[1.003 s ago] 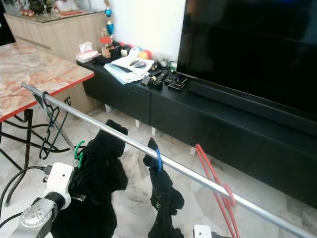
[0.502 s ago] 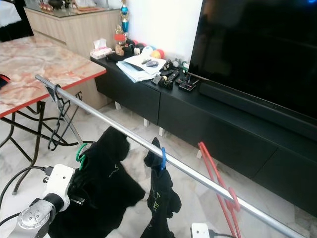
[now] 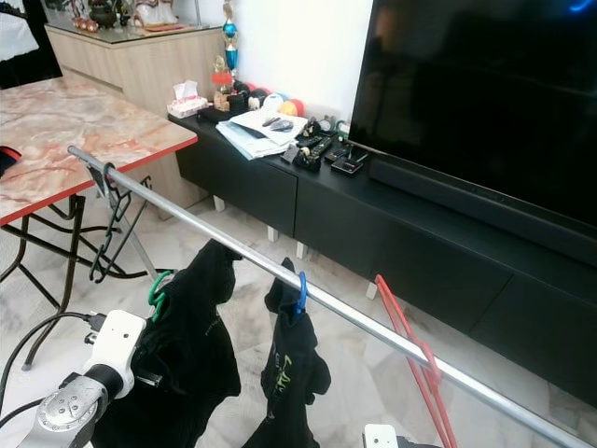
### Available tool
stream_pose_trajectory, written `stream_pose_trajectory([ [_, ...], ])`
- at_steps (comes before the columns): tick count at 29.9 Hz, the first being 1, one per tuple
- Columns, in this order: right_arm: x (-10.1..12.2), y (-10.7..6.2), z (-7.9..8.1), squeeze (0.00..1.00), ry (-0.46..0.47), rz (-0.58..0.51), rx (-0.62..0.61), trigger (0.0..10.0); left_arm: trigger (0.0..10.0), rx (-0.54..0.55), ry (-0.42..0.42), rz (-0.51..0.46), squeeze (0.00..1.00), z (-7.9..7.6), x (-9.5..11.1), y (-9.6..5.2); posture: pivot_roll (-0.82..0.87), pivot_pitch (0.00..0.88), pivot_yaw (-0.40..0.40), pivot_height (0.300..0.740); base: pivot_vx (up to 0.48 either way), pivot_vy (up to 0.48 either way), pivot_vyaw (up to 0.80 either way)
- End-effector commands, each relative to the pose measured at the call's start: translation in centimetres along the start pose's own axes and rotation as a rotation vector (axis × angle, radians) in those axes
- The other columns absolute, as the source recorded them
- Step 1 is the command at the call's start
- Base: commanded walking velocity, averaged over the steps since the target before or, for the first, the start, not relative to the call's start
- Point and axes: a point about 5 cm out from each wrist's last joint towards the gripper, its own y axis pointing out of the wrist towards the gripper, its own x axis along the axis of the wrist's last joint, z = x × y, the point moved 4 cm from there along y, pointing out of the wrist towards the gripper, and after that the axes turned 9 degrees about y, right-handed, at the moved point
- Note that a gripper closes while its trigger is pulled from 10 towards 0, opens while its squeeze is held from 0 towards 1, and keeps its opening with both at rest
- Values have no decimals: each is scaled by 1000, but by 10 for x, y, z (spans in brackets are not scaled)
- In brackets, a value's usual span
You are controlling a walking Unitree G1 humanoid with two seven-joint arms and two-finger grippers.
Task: Hang hanger
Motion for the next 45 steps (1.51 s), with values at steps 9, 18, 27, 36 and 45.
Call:
stream_pose_trajectory([
  [9, -3, -1, -3, 0, 4, 13, -5, 10000, 10000, 3, 13, -34, 0, 2, 11, 3, 224, 0, -39, 740, 200, 0, 0],
  [18, -4, -1, -4, 0, 1, 16, -6, 10000, 10000, 2, 15, -37, 0, 2, 11, 2, 224, 0, -39, 740, 291, 0, 0],
  [27, -4, -1, -6, 0, 1, 18, -7, 10000, 10000, -11, 12, -49, 0, 0, 13, 2, 224, 0, -39, 740, 302, 0, 0],
  [36, -7, -1, -6, 0, 0, 24, -5, 10000, 10000, -205, 17, -26, 0, -25, 8, -6, 227, 0, -40, 740, 0, 0, 0],
  [45, -8, -1, -5, 0, -1, 26, -3, 10000, 10000, -183, 109, -10, 0, -6, 7, -2, 229, 0, -41, 740, 0, 0, 0],
])
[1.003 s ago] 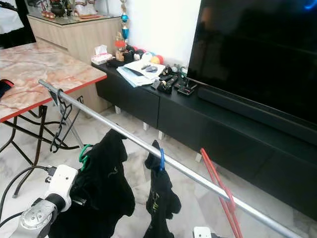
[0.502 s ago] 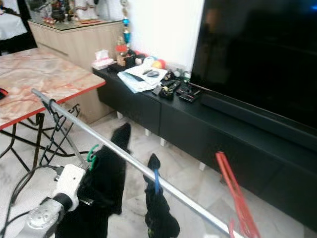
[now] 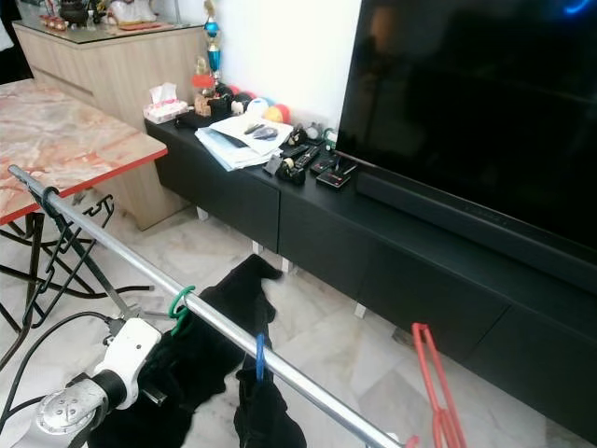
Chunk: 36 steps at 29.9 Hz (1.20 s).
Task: Hang hanger
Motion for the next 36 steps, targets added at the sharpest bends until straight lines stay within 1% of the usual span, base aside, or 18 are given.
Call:
stream_pose_trajectory([
  [1, 3, 0, -2, 0, 0, -8, -4, 10000, 10000, 45, 36, -8, 0, 15, 4, 0, 229, 0, -41, 740, 0, 0, 0],
  [2, 4, 0, -1, 0, 0, -8, -4, 10000, 10000, 65, 47, -19, 0, 22, 8, 2, 229, 0, -41, 740, 0, 0, 0],
  [5, 4, 0, -1, 0, 0, -9, -4, 10000, 10000, 79, 60, -27, 0, 30, 12, 4, 225, 0, -42, 740, 0, 0, 0],
  [7, 4, 0, -1, 0, 0, -10, -5, 10000, 10000, 97, 63, -31, 0, 38, 14, 6, 225, 0, -42, 740, 0, 0, 0],
  [10, 5, 0, -1, 0, 1, -10, -5, 10000, 10000, 117, 50, -26, 0, 48, 14, 8, 225, 0, -42, 740, 0, 0, 0],
  [13, 4, 0, -1, 0, 1, -9, -5, 10000, 10000, 128, 44, -6, 0, 51, 11, 11, 220, 0, -42, 740, 0, 0, 0],
  [15, 4, 0, -1, 0, -1, -8, -5, 10000, 10000, 144, 27, 37, 0, 55, 3, 17, 221, 0, -43, 740, 0, 0, 0],
  [17, 4, 0, -1, 0, 0, -8, -5, 10000, 10000, 157, 8, 37, 0, 57, 3, 19, 217, 0, -43, 740, 0, 0, 0],
  [18, 4, 0, -1, 0, -1, -7, -5, 10000, 10000, 171, -17, 35, 0, 60, 4, 23, 214, 0, -43, 740, 0, 0, 0],
  [20, 4, 0, -2, 0, 0, -6, -5, 10000, 10000, 185, -21, 40, 0, 63, 5, 27, 214, 0, -43, 740, 0, 0, 0],
  [22, 4, 0, -3, 0, -1, -6, -6, 10000, 10000, 187, -25, 66, 0, 64, 4, 34, 213, 0, -44, 740, 0, 0, 0],
  [23, 4, 0, -3, 0, -1, -6, -6, 10000, 10000, 187, -25, 66, 0, 64, 4, 34, 213, 0, -44, 740, 0, 0, 0],
  [25, 3, 0, -3, 0, -2, -5, -7, 10000, 10000, 180, -24, 94, 0, 63, 2, 39, 211, 0, -46, 740, 0, 0, 0],
  [27, 3, 0, -3, 0, -3, -5, -7, 10000, 10000, 165, -10, 147, 0, 59, -5, 43, 212, 0, -47, 740, 0, 0, 0],
  [28, 3, 0, -3, 0, -3, -4, -7, 10000, 10000, 161, -3, 156, 0, 58, -7, 43, 212, 0, -47, 740, 0, 0, 0],
  [30, 3, 0, -3, 0, -4, -4, -6, 10000, 10000, 134, -9, 186, 0, 52, -12, 44, 212, 0, -47, 740, 0, 0, 0],
  [32, 3, 0, -3, 0, -5, -2, -4, 10000, 10000, 98, 6, 240, 0, 42, -24, 44, 210, 0, -46, 740, 0, 0, 0],
  [36, 2, 0, -2, 0, -9, 1, -1, 10000, 10000, 67, 0, 281, 0, 30, -36, 41, 211, 0, -49, 740, 0, 0, 0],
])
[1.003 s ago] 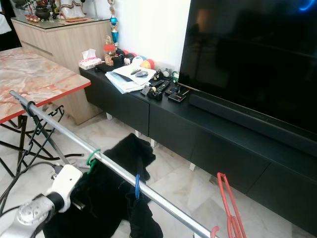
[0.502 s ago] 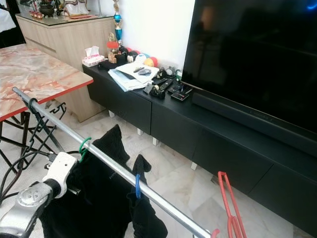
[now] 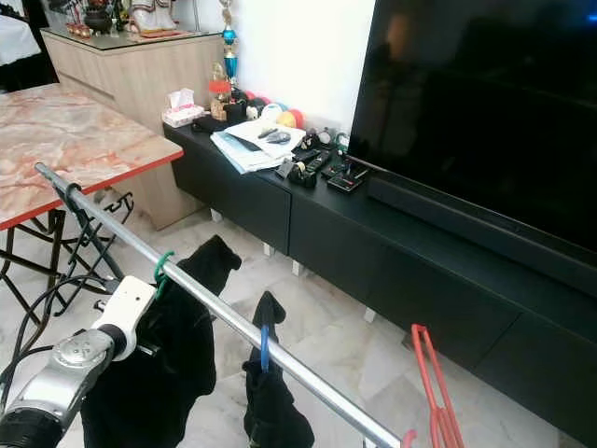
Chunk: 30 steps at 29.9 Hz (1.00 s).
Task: Hang hanger
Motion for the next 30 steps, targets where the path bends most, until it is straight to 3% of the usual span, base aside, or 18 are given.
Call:
stream_pose_trajectory([
  [1, 1, 0, -1, 0, -5, 4, -4, 10000, 10000, -64, 16, 108, 0, -22, -27, -3, 211, 0, -49, 740, 0, 0, 0],
  [6, 1, 0, 0, 0, -9, 4, -2, 10000, 10000, -35, -10, 71, 0, -23, -26, -10, 214, 0, -49, 740, 0, 0, 0],
  [9, 2, 0, 0, 0, -9, 4, -1, 10000, 10000, 7, -58, 38, 86, -20, -24, -13, 214, 0, -49, 740, 0, 0, 0],
  [10, 2, 0, 1, 0, -10, 4, 0, 10000, 10000, 29, -89, 12, 1000, -18, -22, -16, 214, 0, -49, 740, 0, 0, 0],
  [20, 2, 1, 3, 0, -13, 4, 3, 10000, 10000, 122, -169, -110, 1000, -6, -6, -33, 222, 0, -48, 740, 0, 0, 0],
  [30, 3, 1, 1, 0, -14, 3, 0, 10000, 10000, 191, -192, -210, 1000, 7, 11, -55, 207, 0, -44, 740, 0, 0, 0],
])
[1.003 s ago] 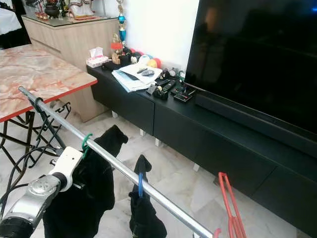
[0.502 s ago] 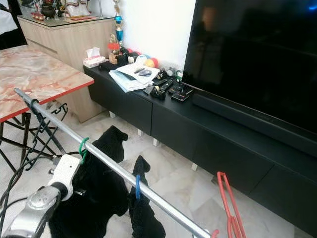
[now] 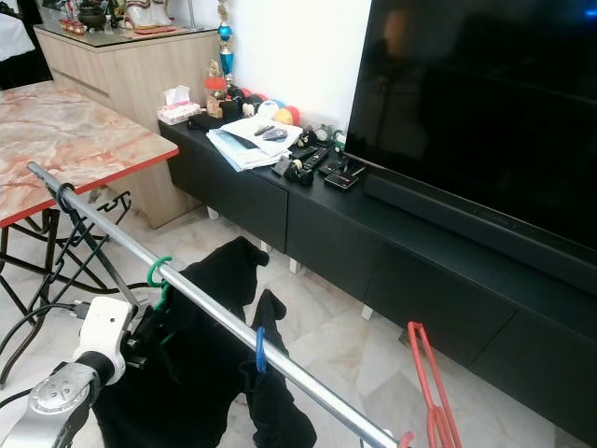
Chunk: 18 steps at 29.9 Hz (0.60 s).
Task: Hang hanger
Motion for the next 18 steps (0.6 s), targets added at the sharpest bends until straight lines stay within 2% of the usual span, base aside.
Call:
stream_pose_trajectory([
  [1, 1, 0, -2, 0, 0, 2, -7, 10000, 10000, 16, -24, -44, 1000, 4, 11, -4, 207, 0, -44, 740, 0, 0, 0],
  [3, -1, 0, -2, 0, 0, 4, -8, 10000, 10000, -12, -19, -58, 1000, 1, 14, -14, 208, 0, -35, 740, 0, 0, 0],
  [13, -5, -1, -2, 0, 8, 8, -13, 10000, 10000, -4, -36, -47, 1000, 1, 10, -43, 215, 0, -24, 740, 0, 0, 0],
  [18, -8, -2, -6, 0, 8, 11, -18, 10000, 10000, 57, -87, -36, 1000, 12, 5, -55, 219, 0, -26, 740, 0, 0, 0],
])
